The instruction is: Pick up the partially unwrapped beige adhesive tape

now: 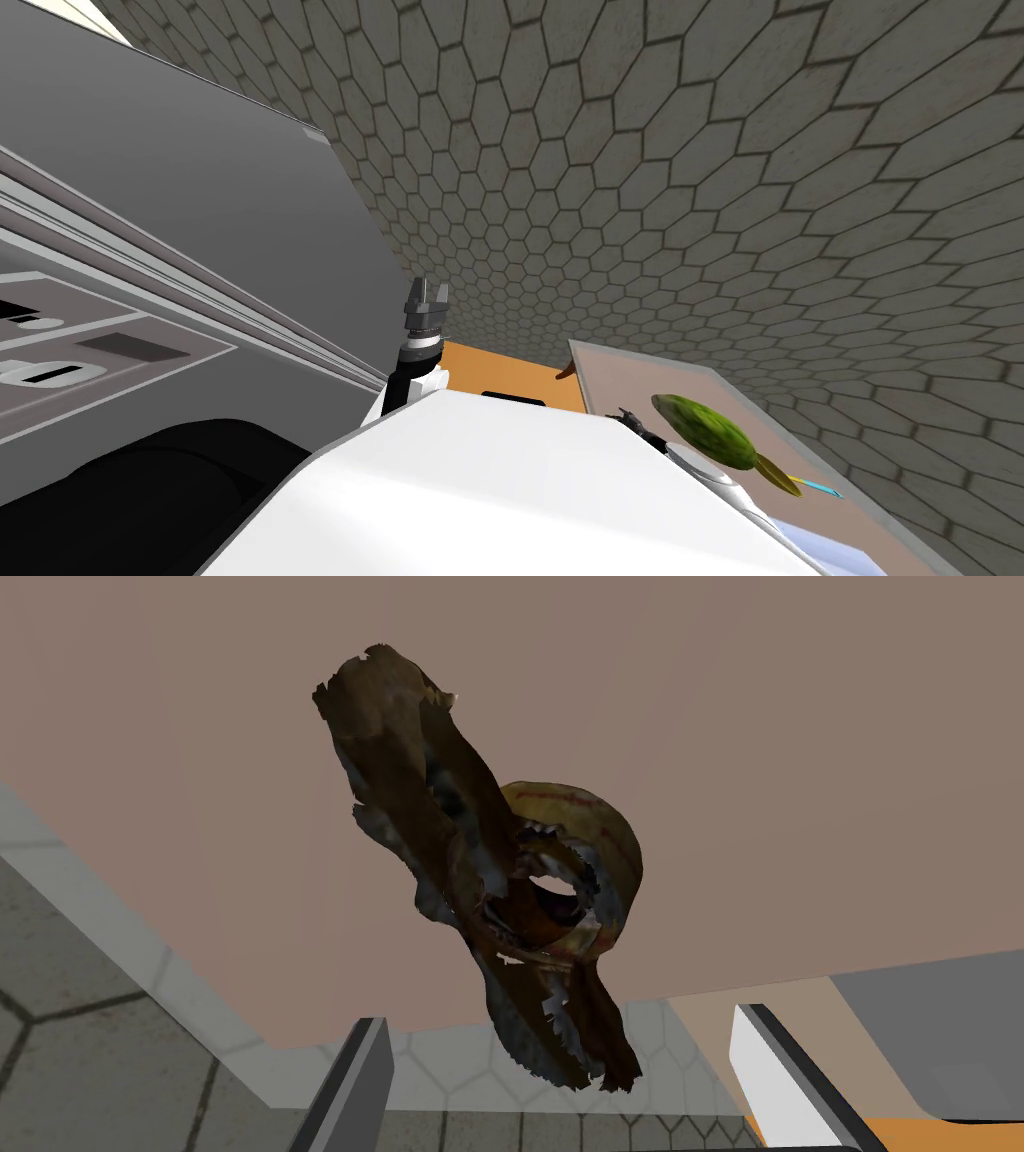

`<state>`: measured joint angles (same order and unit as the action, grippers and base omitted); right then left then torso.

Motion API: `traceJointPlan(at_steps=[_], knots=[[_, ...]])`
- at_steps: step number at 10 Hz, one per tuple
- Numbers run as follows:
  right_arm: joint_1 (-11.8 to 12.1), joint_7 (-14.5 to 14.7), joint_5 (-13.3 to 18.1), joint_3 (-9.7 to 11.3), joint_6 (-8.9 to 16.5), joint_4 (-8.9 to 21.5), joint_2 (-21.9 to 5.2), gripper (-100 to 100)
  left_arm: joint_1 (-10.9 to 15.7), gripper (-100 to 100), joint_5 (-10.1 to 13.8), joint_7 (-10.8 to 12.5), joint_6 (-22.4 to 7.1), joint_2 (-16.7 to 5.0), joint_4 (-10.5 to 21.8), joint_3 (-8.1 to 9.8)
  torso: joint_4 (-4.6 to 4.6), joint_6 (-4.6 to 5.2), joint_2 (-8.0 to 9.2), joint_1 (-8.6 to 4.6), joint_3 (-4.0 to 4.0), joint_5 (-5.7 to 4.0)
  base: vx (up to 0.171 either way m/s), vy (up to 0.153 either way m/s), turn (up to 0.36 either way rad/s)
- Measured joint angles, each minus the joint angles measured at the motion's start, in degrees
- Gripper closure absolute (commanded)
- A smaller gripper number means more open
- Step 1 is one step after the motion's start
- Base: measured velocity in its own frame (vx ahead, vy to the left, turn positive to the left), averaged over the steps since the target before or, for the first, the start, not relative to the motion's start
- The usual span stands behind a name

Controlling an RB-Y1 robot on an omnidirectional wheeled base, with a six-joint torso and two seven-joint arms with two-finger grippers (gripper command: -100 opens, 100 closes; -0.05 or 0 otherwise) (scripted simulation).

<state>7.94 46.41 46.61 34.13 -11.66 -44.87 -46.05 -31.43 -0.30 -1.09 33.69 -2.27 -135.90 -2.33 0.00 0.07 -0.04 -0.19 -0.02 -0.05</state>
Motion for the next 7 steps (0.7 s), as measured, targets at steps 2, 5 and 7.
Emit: traceJointPlan(at_steps=[2,5,7], knots=[[0.19,0.49,0.13,0.02,0.93,-0.04,1.03,100,0.0,0,0.0,0.0,0.0,0.0,0.0,0.0,0.0,0.01,-0.01,0.05,-0.01,0.01,0.007,-0.021,0.006],[0.21,0.58,0.19,0.06,0.85,-0.04,0.96,100,0.0,0,0.0,0.0,0.0,0.01,0.0,0.0,0.01,0.01,-0.01,0.1,0.0,-0.05,0.0,0.0,0.0],[0.21,0.59,0.2,0.07,0.84,-0.04,0.96,0,0.0,0,0.0,0.0,0.0,0.01,0.0,0.0,0.01,0.02,-0.02,0.09,0.0,-0.05,0.0,0.0,0.0]])
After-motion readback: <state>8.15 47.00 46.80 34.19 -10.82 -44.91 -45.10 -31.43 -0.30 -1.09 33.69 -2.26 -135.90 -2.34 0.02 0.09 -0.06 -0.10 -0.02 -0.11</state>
